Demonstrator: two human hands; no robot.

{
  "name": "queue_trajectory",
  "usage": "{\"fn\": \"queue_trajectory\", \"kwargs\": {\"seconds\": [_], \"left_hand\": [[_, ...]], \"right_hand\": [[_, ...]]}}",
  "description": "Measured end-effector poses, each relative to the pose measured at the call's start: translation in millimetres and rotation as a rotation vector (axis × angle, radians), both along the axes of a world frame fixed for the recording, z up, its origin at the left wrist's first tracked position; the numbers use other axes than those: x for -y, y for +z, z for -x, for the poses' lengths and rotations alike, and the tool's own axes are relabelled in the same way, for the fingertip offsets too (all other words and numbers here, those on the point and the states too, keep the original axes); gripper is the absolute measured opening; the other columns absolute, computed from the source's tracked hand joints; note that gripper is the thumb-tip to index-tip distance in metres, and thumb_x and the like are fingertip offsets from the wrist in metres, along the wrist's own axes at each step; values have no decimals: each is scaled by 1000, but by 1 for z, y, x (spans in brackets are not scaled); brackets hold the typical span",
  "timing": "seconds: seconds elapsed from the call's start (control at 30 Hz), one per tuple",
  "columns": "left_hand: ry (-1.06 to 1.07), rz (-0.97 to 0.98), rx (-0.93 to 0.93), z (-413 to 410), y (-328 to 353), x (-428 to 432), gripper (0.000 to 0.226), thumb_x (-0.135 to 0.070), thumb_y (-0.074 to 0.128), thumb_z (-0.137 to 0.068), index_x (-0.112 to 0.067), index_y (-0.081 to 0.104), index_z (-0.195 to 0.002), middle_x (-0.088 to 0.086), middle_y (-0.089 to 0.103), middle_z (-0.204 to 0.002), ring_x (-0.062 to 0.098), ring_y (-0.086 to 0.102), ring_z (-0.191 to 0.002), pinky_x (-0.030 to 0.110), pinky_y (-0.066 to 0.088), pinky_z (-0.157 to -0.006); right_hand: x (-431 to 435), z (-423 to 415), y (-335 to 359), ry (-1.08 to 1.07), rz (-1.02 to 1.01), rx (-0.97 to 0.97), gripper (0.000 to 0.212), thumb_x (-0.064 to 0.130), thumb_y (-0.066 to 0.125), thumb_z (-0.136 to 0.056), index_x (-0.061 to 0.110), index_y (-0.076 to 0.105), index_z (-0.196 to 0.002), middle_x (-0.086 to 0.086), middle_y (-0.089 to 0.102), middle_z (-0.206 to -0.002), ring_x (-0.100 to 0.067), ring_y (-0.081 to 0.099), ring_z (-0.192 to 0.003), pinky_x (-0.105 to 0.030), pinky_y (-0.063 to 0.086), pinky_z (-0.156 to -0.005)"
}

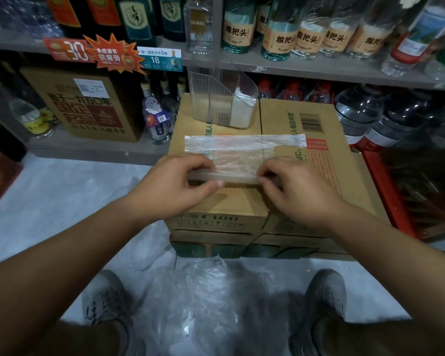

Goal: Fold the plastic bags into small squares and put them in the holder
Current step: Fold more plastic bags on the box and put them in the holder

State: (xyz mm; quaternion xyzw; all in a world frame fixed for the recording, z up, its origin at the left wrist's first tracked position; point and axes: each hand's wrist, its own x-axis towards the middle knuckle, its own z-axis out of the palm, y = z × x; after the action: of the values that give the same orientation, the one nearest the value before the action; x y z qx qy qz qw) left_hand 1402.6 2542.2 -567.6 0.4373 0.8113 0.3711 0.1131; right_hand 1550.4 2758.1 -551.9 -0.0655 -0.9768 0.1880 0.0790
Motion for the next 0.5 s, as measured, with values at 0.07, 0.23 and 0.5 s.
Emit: {"fn": "queue_trajectory", "kwargs": {"seconds": [0.07,0.23,0.5], "left_hand": [[57,33,76,2,6,0,42,-55,79,-77,-31,67,-109,-17,67,-106,-1,61,-102,24,50,-87],[272,-22,282,11,11,-8,30,-38,81,-83,-25,66,-105,-7,73,-97,5,70,-84,36,59,-82],[396,-59,361,29,-4,-19,27,-36,76,-89,-27,60,-109,-13,74,-87,-2,70,-80,31,55,-81]], "right_hand": [[-1,7,9,-54,49,-22,7,27,59,-98,26,66,-100,11,65,-95,-9,57,-89,-25,46,-74],[-12,35,24,-97,18,-60,11,23,60,-98,21,70,-101,8,67,-94,-11,59,-87,-25,42,-70],[-30,92,12,-154,67,-22,13,19,61,-96,15,73,-99,-1,70,-96,-20,62,-91,-34,51,-78]]}}
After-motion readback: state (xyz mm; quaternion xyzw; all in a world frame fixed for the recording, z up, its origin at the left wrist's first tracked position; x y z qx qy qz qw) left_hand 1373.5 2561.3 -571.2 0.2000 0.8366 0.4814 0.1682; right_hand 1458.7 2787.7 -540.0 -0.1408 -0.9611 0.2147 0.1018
